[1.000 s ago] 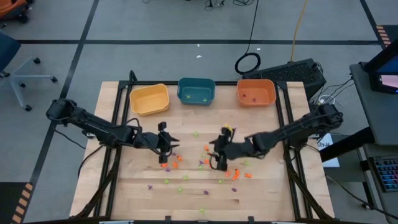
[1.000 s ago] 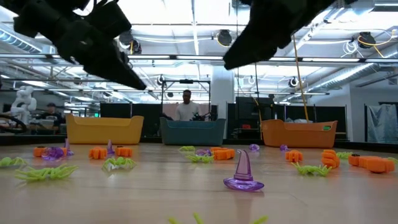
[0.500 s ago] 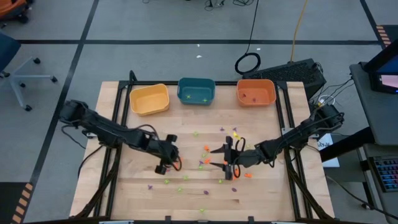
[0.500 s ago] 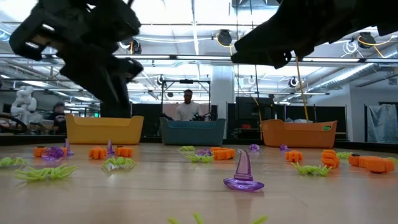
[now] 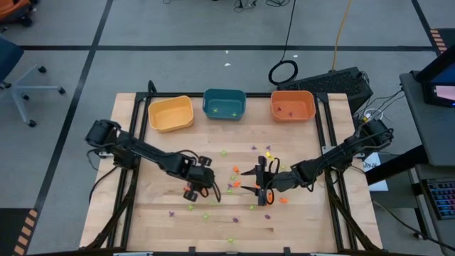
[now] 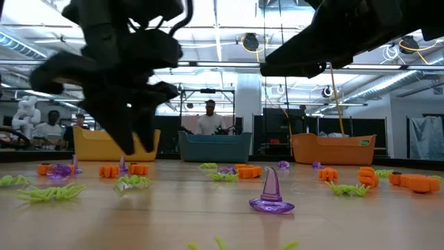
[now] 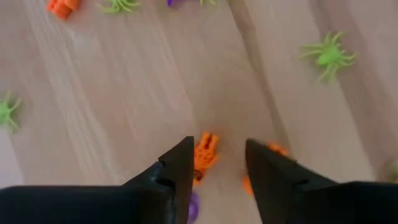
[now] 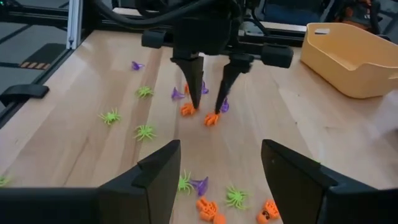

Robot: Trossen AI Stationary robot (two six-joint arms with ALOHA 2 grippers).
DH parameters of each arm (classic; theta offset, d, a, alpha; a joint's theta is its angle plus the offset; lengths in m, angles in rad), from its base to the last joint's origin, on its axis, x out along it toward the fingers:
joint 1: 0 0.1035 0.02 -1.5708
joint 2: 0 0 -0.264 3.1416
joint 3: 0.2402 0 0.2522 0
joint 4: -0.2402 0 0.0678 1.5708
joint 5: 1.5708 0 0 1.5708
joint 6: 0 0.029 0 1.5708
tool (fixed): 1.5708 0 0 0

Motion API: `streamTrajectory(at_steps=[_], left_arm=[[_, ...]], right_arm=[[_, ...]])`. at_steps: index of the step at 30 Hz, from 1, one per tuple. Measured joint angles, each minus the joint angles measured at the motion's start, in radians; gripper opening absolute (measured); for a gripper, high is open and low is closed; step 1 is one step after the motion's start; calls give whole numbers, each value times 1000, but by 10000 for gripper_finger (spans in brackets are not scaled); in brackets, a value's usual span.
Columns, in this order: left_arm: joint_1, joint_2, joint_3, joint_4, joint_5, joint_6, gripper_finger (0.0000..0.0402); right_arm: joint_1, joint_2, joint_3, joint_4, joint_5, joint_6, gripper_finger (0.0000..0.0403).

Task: Sort Halloween decoration
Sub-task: Put the orange skeleton toy into the yellow bin

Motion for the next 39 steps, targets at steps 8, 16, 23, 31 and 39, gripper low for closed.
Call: streamTrajectory(at_steps=[8,16,23,31,39], left_arm=[[-1,2,-8,-12,-21,72,169],[4,30,-7,-8,-63,90,169],[6,68,-6,-7,-50,115,169],[6,77,-4,-5,-35,113,142],[6,78,-5,-12,-25,115,40]], right_arm=[[0,0,0,-17,-1,0,210],[0,0,0,-17,-1,0,210],[0,0,0,-18,-2,0,210],[0,0,0,-18,-4,0,210],[0,0,0,-18,-5,18,210]])
